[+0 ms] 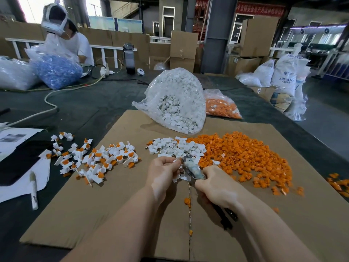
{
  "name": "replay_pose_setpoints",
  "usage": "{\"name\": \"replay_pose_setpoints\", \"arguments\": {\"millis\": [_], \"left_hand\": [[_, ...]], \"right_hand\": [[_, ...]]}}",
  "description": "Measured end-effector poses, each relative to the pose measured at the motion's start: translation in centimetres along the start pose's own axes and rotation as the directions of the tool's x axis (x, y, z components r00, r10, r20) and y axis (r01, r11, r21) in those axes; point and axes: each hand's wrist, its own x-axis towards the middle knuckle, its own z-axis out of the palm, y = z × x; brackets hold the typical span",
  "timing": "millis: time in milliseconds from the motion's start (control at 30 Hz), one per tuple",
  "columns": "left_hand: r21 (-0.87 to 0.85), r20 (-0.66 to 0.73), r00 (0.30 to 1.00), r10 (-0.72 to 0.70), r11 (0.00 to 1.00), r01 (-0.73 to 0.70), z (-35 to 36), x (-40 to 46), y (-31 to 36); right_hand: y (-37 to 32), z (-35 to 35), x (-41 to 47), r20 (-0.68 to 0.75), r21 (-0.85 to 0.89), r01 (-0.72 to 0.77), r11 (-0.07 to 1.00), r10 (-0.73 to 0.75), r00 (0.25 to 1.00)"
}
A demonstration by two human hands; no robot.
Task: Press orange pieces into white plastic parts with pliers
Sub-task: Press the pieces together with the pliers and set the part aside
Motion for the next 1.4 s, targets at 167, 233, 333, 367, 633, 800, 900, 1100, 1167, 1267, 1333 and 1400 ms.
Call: {"name": "replay_pose_setpoints", "arguments": {"millis": [167,233,333,367,633,800,900,1100,1167,1267,1333,1400], "left_hand": [[0.01,-0.007,1.0,0.009,1.0,-0.009,-0.1,-0.1,-0.1],[0.038,-0.002,0.999,0.032,0.999,-0.032,-0.2,-0.2,-0.2],[0.149,0.02,0.992,0.124,0.981,-0.125,-0.3,-0.6,-0.6],[0.188,0.031,0.985,0.167,0.967,-0.17,-0.3,-0.7,-0.7],[0.442,0.137,0.943,0.303,0.833,-0.332,-0.4,-1.0,-1.2],[0.446,0.155,0.94,0.305,0.827,-0.342,-0.4,-0.8,-1.3],[0.446,0.157,0.937,0.312,0.824,-0.35,-0.3,-0.8,-1.3],[0.398,0.215,0.942,0.258,0.857,-0.326,-0.8,-1.2,-1.2],[0.445,0.249,0.93,0.269,0.822,-0.356,-0.8,-1.3,-1.3],[0.482,0.266,0.918,0.296,0.784,-0.392,-0.6,-1.3,-1.4],[0.493,0.269,0.911,0.312,0.768,-0.408,-0.5,-1.3,-1.5],[0.492,0.266,0.909,0.321,0.765,-0.415,-0.4,-1.3,-1.6]], "right_hand": [[0.7,0.8,0.2,-0.084,-0.016,0.031,0.999,-0.033,0.996],[1.4,0.8,0.3,-0.17,-0.002,0.021,1.0,-0.021,0.985],[2.7,0.4,0.6,-0.403,-0.104,-0.063,0.993,0.016,0.915],[3.1,0.3,0.6,-0.474,-0.161,-0.099,0.982,0.011,0.881],[6.5,0.3,1.6,-0.587,-0.499,-0.284,0.819,-0.078,0.806],[5.4,1.4,1.2,-0.62,-0.544,-0.191,0.817,-0.238,0.748],[3.9,3.3,1.3,-0.596,-0.439,0.267,0.858,-0.501,0.628],[3.2,5.0,1.4,-0.592,-0.249,0.437,0.864,-0.493,0.637],[3.2,4.9,1.4,-0.604,-0.203,0.44,0.875,-0.465,0.647],[3.2,5.0,1.3,-0.614,-0.196,0.447,0.873,-0.465,0.638],[3.3,5.1,1.3,-0.617,-0.201,0.448,0.871,-0.467,0.633],[3.2,5.1,1.4,-0.611,-0.215,0.447,0.868,-0.476,0.632]]}}
